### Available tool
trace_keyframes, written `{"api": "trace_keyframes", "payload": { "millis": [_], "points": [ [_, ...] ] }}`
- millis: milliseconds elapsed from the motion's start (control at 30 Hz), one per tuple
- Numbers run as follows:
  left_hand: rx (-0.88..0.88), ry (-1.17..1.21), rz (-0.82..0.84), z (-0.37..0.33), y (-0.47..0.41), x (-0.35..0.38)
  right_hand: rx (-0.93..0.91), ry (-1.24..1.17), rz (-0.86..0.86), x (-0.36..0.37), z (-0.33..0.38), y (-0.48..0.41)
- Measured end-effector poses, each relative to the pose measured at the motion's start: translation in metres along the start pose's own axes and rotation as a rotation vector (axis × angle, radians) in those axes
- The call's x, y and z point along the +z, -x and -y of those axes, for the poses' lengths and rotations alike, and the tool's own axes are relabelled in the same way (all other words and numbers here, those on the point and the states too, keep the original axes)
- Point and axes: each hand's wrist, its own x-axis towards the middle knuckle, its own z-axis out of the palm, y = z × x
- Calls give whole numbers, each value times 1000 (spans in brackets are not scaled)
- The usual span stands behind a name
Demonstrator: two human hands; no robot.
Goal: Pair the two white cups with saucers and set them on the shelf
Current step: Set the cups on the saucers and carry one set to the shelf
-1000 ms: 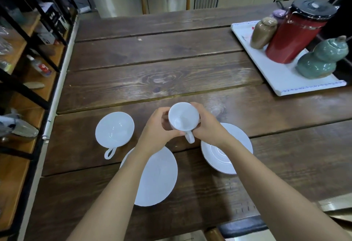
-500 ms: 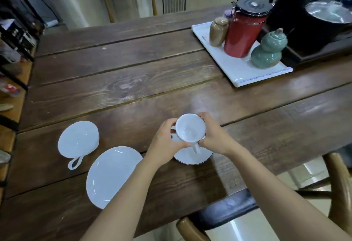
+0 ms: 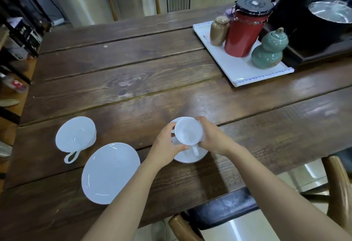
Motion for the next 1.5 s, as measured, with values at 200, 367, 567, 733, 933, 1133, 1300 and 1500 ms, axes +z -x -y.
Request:
{"api": "trace_keyframes", "payload": {
  "millis": [200, 367, 567, 733, 933, 1133, 1300, 1500],
  "points": [
    [-54, -251, 93, -5, 0, -39, 116, 375, -22, -42, 11, -10],
    [-59, -315, -142, -5, 13, -91, -11, 285, -235, -38, 53, -30],
    [-39, -430, -392, 23, 43, -157, -179, 209, 4, 36, 109, -67],
    [-145, -374, -485, 65, 64, -208, -241, 182, 199, 102, 146, -89],
    [-294, -184, -351, 114, 69, -243, -183, 89, 325, 155, 177, -112],
    [-316, 114, -202, 141, 62, -254, -174, 25, 373, 183, 187, -125],
    [-177, 328, -116, 143, 57, -252, -250, -187, 343, 186, 196, -121],
    [-118, 341, -138, 139, 60, -250, -429, -171, 310, 185, 206, -122]
  ]
}}
